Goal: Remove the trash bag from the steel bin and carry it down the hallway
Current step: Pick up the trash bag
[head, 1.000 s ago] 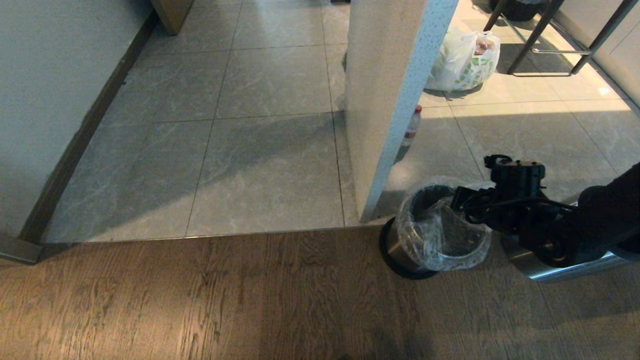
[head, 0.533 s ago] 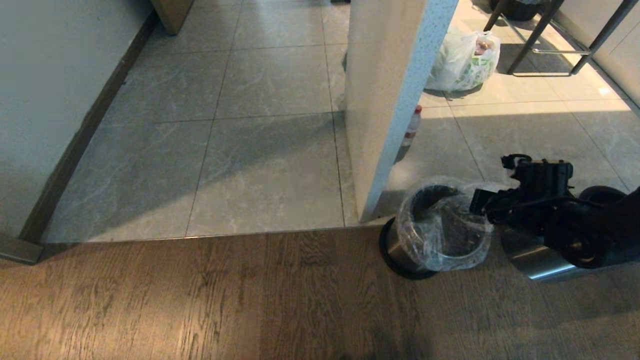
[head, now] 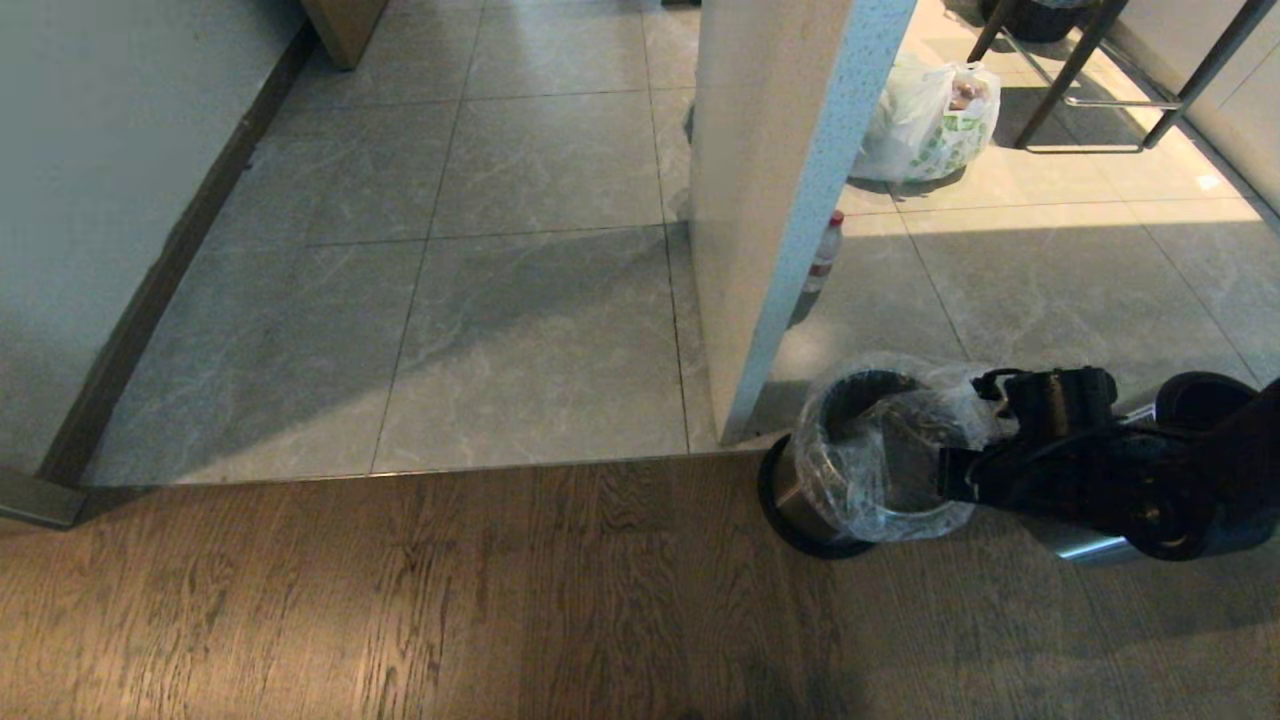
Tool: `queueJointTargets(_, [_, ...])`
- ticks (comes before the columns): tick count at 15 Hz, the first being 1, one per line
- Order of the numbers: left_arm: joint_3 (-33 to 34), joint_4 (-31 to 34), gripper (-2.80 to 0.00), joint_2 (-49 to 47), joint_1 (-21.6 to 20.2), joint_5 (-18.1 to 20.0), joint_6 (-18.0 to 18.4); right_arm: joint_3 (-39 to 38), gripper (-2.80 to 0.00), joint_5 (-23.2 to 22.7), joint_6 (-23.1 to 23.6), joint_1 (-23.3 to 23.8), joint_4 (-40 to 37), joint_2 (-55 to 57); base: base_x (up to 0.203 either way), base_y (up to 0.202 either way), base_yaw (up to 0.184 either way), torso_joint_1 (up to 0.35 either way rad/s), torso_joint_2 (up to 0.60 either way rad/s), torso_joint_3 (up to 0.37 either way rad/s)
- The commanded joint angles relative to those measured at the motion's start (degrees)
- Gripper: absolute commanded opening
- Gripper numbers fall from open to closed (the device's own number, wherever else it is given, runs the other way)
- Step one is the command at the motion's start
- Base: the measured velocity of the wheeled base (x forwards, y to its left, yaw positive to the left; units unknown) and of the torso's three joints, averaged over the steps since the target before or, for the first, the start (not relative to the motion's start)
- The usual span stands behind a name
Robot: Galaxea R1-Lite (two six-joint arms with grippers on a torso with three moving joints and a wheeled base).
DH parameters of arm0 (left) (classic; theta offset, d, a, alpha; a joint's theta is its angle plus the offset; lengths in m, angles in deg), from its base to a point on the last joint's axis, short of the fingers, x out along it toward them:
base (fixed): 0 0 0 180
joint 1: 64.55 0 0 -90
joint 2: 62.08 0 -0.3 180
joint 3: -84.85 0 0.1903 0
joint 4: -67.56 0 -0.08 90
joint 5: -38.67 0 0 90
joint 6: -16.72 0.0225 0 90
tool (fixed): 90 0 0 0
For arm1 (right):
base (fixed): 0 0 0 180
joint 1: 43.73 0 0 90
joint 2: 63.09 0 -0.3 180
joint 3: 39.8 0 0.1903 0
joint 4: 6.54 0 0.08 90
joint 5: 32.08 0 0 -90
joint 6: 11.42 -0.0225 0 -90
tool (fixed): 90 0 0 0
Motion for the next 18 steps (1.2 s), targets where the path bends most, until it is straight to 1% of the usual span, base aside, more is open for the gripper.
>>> queueJointTargets(1, [0.00, -0.01, -2.80, -0.02, 0.00, -0.02, 0.00, 0.90, -2.80, 0.10, 0.21, -0.15, 0.50, 3.30, 0.000, 0.000, 0.000, 0.000, 0.00, 0.000])
queueJointTargets(3, [0.00, -0.01, -2.80, -0.02, 0.00, 0.00, 0.00, 5.35, -2.80, 0.06, 0.46, 0.05, 0.61, 4.55, 0.000, 0.000, 0.000, 0.000, 0.00, 0.000])
queueJointTargets(5, [0.00, -0.01, -2.80, -0.02, 0.00, -0.02, 0.00, 8.88, -2.80, -0.24, 0.70, 1.61, 0.22, 4.38, 0.000, 0.000, 0.000, 0.000, 0.00, 0.000])
queueJointTargets(7, [0.00, -0.01, -2.80, -0.02, 0.00, -0.01, 0.00, 8.57, -2.80, -2.38, 1.76, 1.74, 0.27, 1.94, 0.000, 0.000, 0.000, 0.000, 0.00, 0.000])
queueJointTargets(8, [0.00, -0.01, -2.80, -0.02, 0.00, -0.02, 0.00, 8.22, 0.00, -2.91, 4.09, 1.74, -0.05, 1.12, 0.000, 0.000, 0.000, 0.000, 0.00, 0.000])
queueJointTargets(10, [0.00, -0.01, -2.80, -0.02, 0.00, -0.02, 0.00, 6.30, 0.00, -3.44, 9.37, 1.74, 0.30, -1.04, 0.000, 0.000, 0.000, 0.000, 0.00, 0.000])
queueJointTargets(11, [0.00, -0.01, -2.80, -0.02, 0.00, -0.02, 0.00, 5.62, 0.00, -4.50, 10.82, 1.74, 1.13, -1.26, 0.000, 0.000, 0.000, 0.000, 0.00, 0.000])
queueJointTargets(13, [0.00, -0.01, -2.80, -0.02, 0.00, -0.02, 0.00, 6.64, 0.00, -5.68, 11.55, 2.20, 3.18, 0.11, 0.000, 0.000, 0.000, 0.000, 0.00, 0.000])
queueJointTargets(14, [0.00, -0.01, -2.80, -0.02, 0.00, -0.02, 0.00, 7.37, 0.00, -6.81, 13.21, 3.12, 3.46, 1.05, 0.000, 0.000, 0.000, 0.000, 0.00, 0.000])
queueJointTargets(16, [0.00, -0.01, -2.80, -0.02, 0.00, -0.02, 0.00, 8.02, 0.00, -10.61, 19.48, 5.45, 4.16, 2.90, 0.000, 0.000, 0.000, 0.000, 0.00, 0.000])
queueJointTargets(18, [0.00, -0.01, -2.80, -0.02, 0.00, -0.02, 0.00, 7.72, 0.00, -11.67, 24.22, 7.06, 4.43, 3.88, 0.000, 0.000, 0.000, 0.000, 0.00, 0.000])
